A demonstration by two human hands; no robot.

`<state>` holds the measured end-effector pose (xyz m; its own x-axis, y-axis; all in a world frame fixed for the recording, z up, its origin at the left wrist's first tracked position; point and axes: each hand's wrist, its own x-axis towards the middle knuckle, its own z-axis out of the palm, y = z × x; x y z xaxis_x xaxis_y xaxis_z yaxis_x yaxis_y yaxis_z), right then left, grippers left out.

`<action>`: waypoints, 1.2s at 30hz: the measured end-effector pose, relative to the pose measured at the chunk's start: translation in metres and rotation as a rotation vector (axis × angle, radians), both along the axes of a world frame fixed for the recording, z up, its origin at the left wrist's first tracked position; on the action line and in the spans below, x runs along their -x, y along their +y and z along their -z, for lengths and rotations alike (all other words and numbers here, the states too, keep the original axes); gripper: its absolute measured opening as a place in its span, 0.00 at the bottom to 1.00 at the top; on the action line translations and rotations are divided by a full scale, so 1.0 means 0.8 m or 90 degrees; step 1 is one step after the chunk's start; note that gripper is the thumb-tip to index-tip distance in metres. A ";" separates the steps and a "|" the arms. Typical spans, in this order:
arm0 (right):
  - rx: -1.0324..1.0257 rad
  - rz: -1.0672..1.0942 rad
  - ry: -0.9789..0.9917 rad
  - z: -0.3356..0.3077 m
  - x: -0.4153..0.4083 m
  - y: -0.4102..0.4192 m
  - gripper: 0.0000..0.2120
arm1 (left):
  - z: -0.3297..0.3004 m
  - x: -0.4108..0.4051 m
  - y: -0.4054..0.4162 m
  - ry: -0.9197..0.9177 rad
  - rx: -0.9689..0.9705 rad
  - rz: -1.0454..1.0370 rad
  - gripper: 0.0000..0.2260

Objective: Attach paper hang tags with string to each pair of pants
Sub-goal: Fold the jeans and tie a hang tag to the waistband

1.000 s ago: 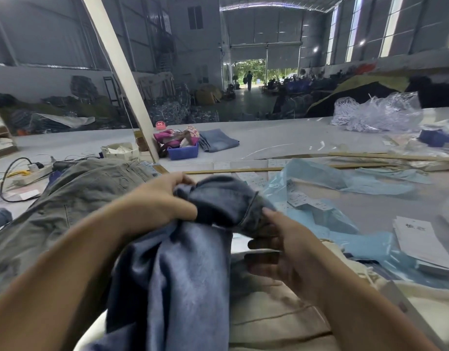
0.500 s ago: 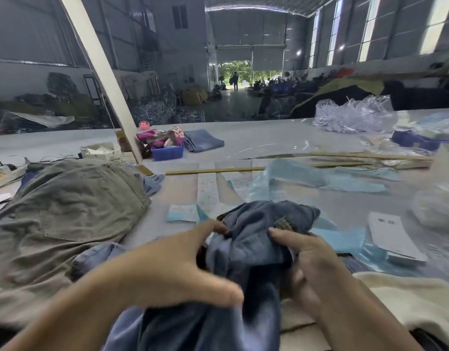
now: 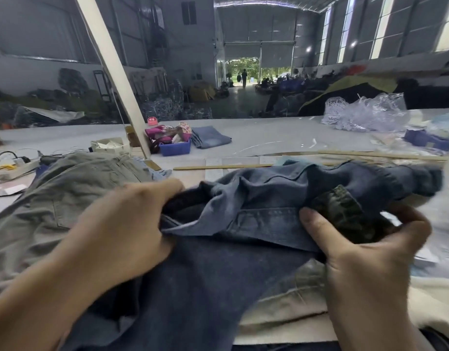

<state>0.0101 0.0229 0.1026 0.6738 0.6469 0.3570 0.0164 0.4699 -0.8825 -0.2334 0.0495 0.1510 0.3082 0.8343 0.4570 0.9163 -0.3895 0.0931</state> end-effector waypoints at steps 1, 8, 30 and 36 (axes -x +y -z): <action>0.017 0.017 -0.031 -0.002 -0.001 -0.005 0.32 | 0.010 -0.003 0.004 -0.031 0.058 0.036 0.16; 0.257 0.016 -0.296 0.030 -0.025 -0.006 0.39 | 0.098 0.052 0.036 -0.482 0.577 0.105 0.27; 0.162 -0.278 -0.505 -0.012 0.051 0.057 0.12 | 0.087 0.013 0.045 -0.589 0.512 0.071 0.27; 0.089 -0.633 -0.062 -0.022 0.073 0.078 0.15 | 0.109 0.006 0.063 -0.662 0.544 0.084 0.23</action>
<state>-0.0481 0.0853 0.1200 -0.2222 0.9396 0.2604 -0.2513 0.2029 -0.9464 -0.2384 0.1001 0.0638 0.2398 0.9637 -0.1175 0.2349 0.0598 0.9702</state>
